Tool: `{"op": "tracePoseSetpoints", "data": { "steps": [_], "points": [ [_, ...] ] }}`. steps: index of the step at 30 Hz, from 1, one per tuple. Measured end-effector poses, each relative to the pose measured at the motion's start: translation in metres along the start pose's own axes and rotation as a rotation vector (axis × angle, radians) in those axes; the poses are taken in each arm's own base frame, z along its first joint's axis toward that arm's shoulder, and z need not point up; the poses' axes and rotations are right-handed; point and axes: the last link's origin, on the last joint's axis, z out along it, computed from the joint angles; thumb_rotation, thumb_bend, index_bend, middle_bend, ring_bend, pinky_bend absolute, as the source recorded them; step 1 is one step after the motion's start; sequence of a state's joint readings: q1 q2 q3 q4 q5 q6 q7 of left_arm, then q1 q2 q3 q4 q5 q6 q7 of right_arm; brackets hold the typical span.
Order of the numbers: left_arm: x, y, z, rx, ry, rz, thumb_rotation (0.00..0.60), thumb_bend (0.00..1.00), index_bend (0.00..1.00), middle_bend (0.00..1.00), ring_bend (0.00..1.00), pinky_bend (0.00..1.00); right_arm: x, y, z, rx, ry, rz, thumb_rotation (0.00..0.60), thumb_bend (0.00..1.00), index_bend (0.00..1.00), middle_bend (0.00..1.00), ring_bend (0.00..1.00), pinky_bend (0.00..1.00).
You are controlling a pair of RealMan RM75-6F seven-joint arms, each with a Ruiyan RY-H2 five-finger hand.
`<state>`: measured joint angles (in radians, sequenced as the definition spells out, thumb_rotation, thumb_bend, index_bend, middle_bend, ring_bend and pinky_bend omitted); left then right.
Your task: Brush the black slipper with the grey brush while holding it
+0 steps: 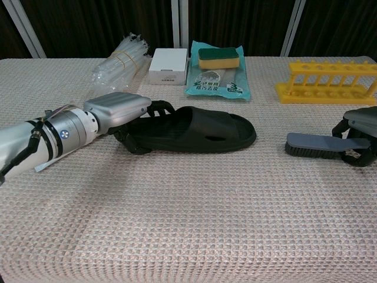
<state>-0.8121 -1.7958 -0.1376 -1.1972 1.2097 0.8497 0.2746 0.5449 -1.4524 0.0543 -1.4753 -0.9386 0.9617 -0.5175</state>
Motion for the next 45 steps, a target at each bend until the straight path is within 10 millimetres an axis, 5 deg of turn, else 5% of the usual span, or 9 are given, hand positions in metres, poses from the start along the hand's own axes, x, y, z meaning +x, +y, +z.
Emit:
{"op": "tracePoseSetpoints", "data": {
  "steps": [5, 17, 28, 38, 45],
  "points": [
    [-0.001, 0.0, 0.0, -0.001, -0.001, -0.001, 0.6, 0.29, 0.23, 0.27, 0.21, 0.36, -0.004, -0.005, 0.003, -0.012, 0.022, 0.007, 0.6, 0.38, 1.0, 0.98, 0.83, 0.8],
    [0.0, -0.003, -0.001, 0.005, 0.002, -0.006, 0.6, 0.29, 0.23, 0.27, 0.21, 0.36, -0.017, -0.013, 0.014, -0.034, 0.08, 0.009, 0.6, 0.47, 1.0, 1.0, 0.99, 0.95],
    [0.001, -0.004, -0.002, 0.005, 0.005, -0.013, 0.6, 0.29, 0.24, 0.27, 0.21, 0.36, -0.026, -0.018, 0.017, -0.015, 0.145, -0.058, 0.6, 0.48, 1.0, 1.0, 1.0, 1.0],
    [0.002, -0.004, -0.003, 0.006, 0.01, -0.031, 0.6, 0.28, 0.24, 0.27, 0.21, 0.36, -0.02, -0.014, 0.014, 0.048, 0.249, 0.068, 0.6, 0.86, 1.0, 1.0, 1.0, 1.0],
    [0.002, -0.001, -0.003, 0.0, 0.013, -0.039, 0.6, 0.28, 0.24, 0.27, 0.21, 0.36, -0.01, -0.007, 0.008, 0.072, 0.345, 0.059, 0.6, 0.95, 1.0, 1.0, 1.0, 1.0]
  ]
}}
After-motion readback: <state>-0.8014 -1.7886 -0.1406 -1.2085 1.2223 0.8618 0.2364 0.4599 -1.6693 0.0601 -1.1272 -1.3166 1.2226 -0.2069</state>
